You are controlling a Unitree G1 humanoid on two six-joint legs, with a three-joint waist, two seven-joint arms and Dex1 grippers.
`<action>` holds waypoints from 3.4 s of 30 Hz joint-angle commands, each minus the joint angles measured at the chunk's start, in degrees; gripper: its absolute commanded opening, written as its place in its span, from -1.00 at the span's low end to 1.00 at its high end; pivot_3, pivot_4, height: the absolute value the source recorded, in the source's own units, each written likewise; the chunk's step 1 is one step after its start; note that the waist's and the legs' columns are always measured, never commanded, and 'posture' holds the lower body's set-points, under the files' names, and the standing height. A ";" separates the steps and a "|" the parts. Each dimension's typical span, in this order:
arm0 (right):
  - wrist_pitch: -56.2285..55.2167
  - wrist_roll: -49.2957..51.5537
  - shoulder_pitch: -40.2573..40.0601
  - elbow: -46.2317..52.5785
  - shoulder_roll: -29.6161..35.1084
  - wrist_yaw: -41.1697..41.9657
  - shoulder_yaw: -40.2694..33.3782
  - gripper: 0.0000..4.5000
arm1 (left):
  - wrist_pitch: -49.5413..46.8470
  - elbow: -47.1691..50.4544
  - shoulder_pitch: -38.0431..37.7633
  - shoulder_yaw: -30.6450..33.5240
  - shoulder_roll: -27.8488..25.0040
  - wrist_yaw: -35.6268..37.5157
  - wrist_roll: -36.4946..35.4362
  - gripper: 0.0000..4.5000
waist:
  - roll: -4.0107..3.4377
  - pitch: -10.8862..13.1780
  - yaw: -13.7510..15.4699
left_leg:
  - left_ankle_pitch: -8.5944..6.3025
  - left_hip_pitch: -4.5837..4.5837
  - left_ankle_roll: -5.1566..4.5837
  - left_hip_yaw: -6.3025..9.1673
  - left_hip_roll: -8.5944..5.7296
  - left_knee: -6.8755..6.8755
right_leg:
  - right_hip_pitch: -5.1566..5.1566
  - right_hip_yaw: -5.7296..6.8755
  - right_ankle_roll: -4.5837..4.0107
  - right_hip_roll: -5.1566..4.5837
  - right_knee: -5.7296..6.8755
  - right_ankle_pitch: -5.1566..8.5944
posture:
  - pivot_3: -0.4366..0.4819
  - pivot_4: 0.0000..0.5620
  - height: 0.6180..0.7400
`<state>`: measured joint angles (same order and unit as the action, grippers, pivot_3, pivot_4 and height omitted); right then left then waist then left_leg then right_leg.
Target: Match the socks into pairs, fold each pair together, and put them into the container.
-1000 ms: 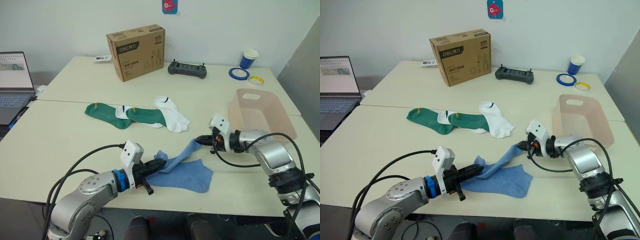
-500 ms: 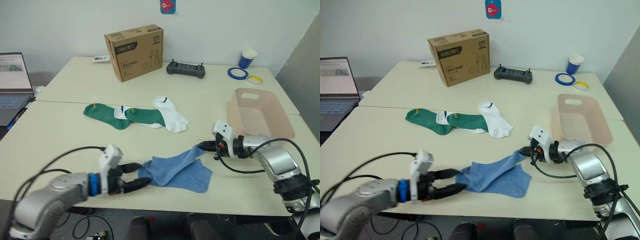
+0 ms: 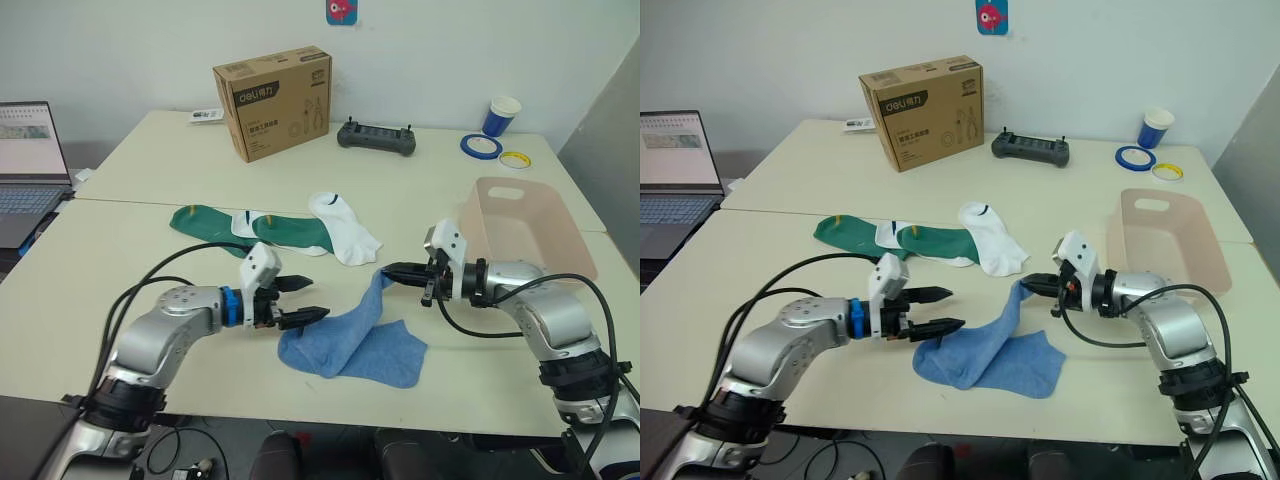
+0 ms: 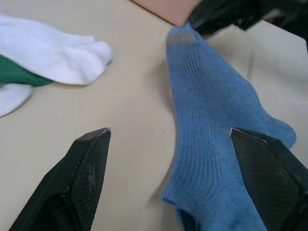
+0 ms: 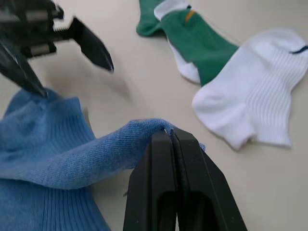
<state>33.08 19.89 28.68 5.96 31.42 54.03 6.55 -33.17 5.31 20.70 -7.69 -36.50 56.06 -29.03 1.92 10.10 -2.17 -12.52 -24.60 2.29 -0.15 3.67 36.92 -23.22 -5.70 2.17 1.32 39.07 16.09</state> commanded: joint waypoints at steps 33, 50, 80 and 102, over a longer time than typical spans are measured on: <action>0.70 10.51 1.11 2.43 -2.54 -1.96 -5.53 -1.00 | -10.52 10.95 -2.64 1.98 1.43 3.74 -5.53 -0.98 | -0.02 -0.01 0.15 | 0.00 -0.07 -0.01 0.06 0.00 0.04 | 0.01 0.02 0.00 0.00 0.02 0.01 | -0.05 -0.47 1.00; -8.08 1.71 9.89 -8.64 -12.23 2.31 6.81 -1.00 | -41.97 14.65 -7.11 15.91 17.36 -24.24 -42.08 -0.98 | -0.05 -0.02 -0.18 | 0.04 -0.03 -0.02 0.20 -0.01 0.12 | 0.05 0.09 0.07 0.00 0.13 -0.06 | -0.05 -0.47 1.00; 9.08 7.43 -4.15 9.98 -2.83 -0.79 0.04 0.55 | -15.82 10.80 -9.66 12.59 -10.25 -1.82 -18.28 0.75 | -0.13 0.00 0.69 | 0.10 0.00 0.10 0.05 -0.05 -0.03 | 0.01 0.09 -0.03 -0.10 -0.05 0.11 | -0.05 -0.47 1.00; 18.85 12.81 -17.99 19.36 2.35 -2.09 4.81 0.29 | 13.45 -19.96 7.76 -2.35 2.10 6.71 11.95 0.35 | -0.15 0.00 0.21 | 0.10 -0.08 0.08 0.07 -0.01 0.03 | 0.00 0.00 0.26 0.03 -0.01 0.14 | -0.05 -0.47 1.00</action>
<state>51.67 30.75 10.26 22.77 33.62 51.24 11.35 -20.73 -15.51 28.15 -9.98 -34.53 62.00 -17.48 1.77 10.10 -1.95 -12.42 -24.68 2.37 -0.07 3.67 36.96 -23.22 -5.68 2.44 1.35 39.07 16.23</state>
